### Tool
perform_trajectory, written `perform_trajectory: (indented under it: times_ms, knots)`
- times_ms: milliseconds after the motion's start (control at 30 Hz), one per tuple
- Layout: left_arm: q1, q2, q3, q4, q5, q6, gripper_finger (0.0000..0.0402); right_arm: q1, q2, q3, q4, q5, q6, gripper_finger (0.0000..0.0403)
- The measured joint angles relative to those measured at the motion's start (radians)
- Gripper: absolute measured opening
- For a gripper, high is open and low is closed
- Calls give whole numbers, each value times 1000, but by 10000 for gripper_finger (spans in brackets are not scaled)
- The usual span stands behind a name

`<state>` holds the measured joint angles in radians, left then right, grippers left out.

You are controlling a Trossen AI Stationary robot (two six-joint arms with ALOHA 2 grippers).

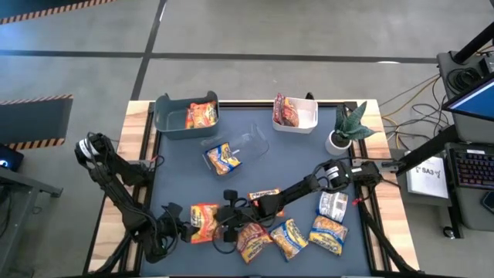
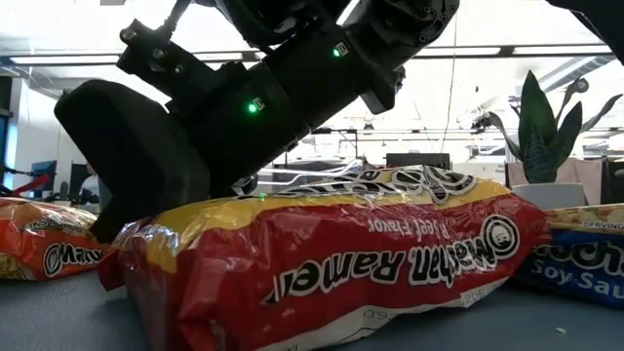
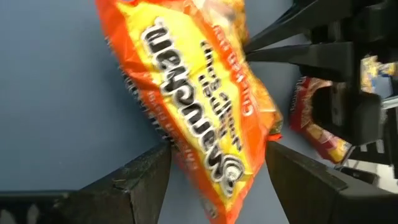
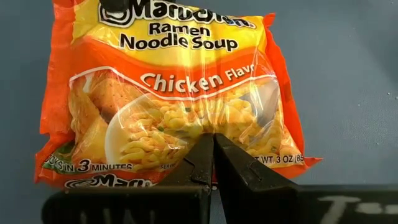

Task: Sort Maruchan noodles
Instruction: Put the orange noodle pack into the blue bin

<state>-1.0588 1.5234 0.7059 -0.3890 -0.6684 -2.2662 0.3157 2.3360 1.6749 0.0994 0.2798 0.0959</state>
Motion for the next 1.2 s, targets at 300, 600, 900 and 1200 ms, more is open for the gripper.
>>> perform_trajectory:
  times_ms: [300,600,900,1200]
  knots:
    - [8,52,-1,-20,1,-22,242,0,0,-1,-1,0,0,9]
    - [14,134,4,49,-80,-30,228,0,1,-2,-2,1,1,9]
    - [13,134,37,25,-84,-15,162,1,-9,-2,-17,-5,28,9]
    - [14,134,136,-127,-82,36,129,3,-90,-6,-120,-52,82,70]
